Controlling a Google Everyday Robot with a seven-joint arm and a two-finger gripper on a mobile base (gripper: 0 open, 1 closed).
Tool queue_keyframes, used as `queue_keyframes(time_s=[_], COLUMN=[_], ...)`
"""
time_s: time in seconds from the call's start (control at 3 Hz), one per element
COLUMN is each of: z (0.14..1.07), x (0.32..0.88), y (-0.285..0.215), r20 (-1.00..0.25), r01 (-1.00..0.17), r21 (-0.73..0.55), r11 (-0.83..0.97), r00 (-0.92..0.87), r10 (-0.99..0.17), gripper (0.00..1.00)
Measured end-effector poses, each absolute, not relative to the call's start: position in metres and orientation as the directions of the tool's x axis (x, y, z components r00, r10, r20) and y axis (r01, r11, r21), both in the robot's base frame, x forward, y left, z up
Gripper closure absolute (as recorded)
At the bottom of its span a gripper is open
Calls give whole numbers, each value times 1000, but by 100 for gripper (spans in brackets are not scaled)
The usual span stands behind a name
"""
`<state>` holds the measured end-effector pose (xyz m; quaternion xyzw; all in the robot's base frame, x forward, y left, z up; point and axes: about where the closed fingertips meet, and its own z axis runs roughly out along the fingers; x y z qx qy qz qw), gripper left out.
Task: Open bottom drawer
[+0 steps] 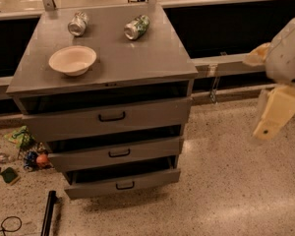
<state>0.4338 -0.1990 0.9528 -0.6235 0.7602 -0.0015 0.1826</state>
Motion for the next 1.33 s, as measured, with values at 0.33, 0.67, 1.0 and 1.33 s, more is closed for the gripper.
queue_keyframes(time_s=[0.33, 0.67, 1.0, 1.33], z=[871, 796, 774, 774], x=[438, 449, 456, 456], y=[-169, -140, -130, -130], r20=[-366, -391, -373, -373], r01=[-976, -970, -945, -945], r21=[-198, -233, -296, -296], r11=[95, -64, -141, -141], r00=[-16, 154, 250, 250], r10=[-930, -907, -894, -894], gripper=[0, 0, 0, 0])
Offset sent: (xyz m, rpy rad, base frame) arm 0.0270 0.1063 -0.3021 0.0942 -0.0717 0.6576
